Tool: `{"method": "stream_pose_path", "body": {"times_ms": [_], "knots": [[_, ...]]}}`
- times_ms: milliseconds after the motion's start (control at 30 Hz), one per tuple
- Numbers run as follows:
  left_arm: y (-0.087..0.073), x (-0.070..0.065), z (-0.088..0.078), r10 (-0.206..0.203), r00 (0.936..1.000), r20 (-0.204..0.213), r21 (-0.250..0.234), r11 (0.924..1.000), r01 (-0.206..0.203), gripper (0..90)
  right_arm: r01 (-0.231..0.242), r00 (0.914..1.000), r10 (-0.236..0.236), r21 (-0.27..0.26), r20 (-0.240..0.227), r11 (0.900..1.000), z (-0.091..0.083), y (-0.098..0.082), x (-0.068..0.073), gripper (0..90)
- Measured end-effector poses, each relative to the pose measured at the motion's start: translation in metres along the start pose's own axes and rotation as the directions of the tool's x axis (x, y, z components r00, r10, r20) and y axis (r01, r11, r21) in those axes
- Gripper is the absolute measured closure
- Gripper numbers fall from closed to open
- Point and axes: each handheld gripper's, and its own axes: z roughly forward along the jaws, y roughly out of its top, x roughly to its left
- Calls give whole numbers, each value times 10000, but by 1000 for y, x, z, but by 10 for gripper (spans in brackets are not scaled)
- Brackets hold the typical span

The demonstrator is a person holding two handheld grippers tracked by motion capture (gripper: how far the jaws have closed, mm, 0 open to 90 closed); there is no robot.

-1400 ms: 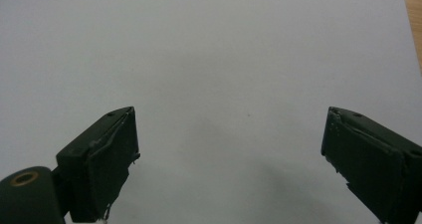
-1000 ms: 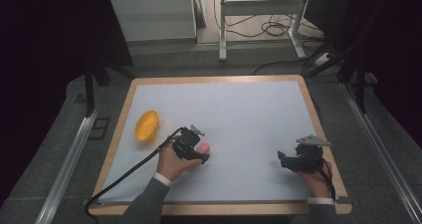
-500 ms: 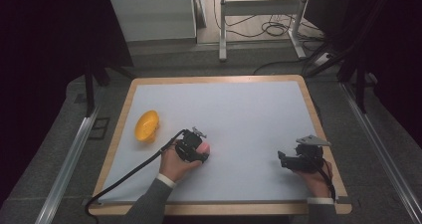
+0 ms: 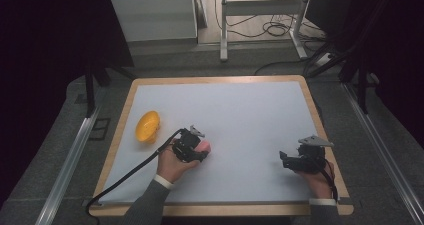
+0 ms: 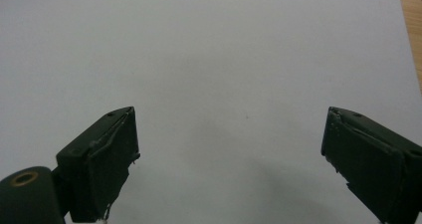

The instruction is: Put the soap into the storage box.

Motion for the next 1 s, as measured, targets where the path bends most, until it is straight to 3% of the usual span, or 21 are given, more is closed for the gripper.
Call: {"method": "stream_pose_path", "body": {"times_ms": [167,1000], "knots": [[0,-1,-10,65,9998,211,-419,9991,-56,600,26,10000,-26,67,18,10000,1,0,0,77],[-6,12,-35,-82,9999,61,-996,9950,87,600,36,10000,-36,144,32,9999,3,-1,1,76]]}}
